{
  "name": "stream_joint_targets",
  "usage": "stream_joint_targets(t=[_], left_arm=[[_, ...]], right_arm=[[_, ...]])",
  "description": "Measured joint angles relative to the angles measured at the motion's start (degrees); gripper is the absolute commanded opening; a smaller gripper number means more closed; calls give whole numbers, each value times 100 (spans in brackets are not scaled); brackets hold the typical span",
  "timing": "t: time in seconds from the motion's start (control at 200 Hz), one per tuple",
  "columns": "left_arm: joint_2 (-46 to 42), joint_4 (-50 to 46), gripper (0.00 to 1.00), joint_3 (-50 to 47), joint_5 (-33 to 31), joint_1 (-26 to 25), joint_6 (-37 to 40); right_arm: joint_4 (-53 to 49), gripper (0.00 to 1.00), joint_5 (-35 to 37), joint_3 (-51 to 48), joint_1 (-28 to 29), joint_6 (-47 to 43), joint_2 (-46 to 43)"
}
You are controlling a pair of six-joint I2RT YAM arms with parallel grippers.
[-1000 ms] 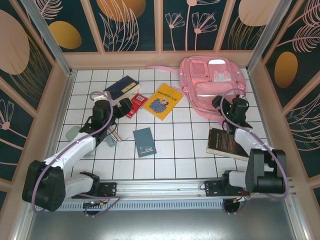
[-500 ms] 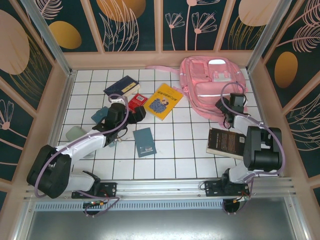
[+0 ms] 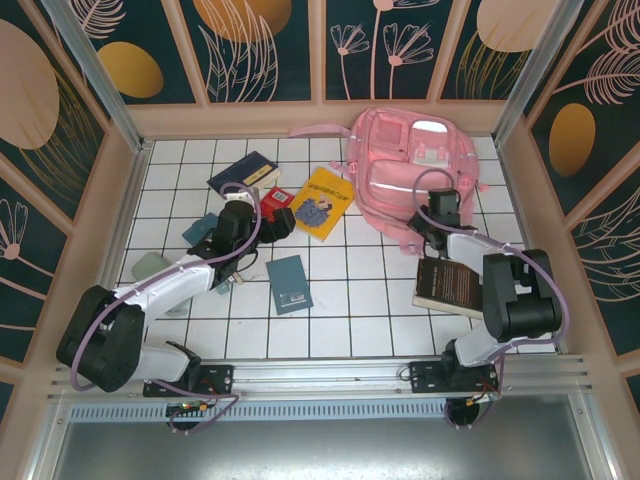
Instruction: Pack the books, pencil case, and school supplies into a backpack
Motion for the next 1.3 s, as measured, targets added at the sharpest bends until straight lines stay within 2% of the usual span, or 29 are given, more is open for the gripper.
stream_joint_targets(t=[0.335,0.656,0.726,0.791,0.891,1.021,1.071,1.171,1.296], left_arm=[[116,-37,96,243,20,0,20],[98,-146,93,280,85,0,107],[81,-162,92,295,105,-17,149],[79,-205,92,341,105,-66,177],[85,-240,89,413,111,-170,221],[260,-234,87,555,127,-358,214],[407,-227,85,625,133,-455,195],[903,-166,81,826,190,-678,66],[1622,-149,80,1178,234,-986,-120]], right_arm=[[-92,0,199,-131,1554,420,-306],[-11,0,55,-24,2841,240,-125],[-2,27,-2,-15,2983,184,-114],[-4,45,-11,-15,3040,90,-116],[-13,46,20,-35,3025,20,-310],[-74,46,195,-166,2850,-96,-1029],[-98,50,286,-223,2688,-125,-1346],[-151,50,398,-363,2236,-208,-1832],[-275,51,494,-638,1690,-214,-2288]])
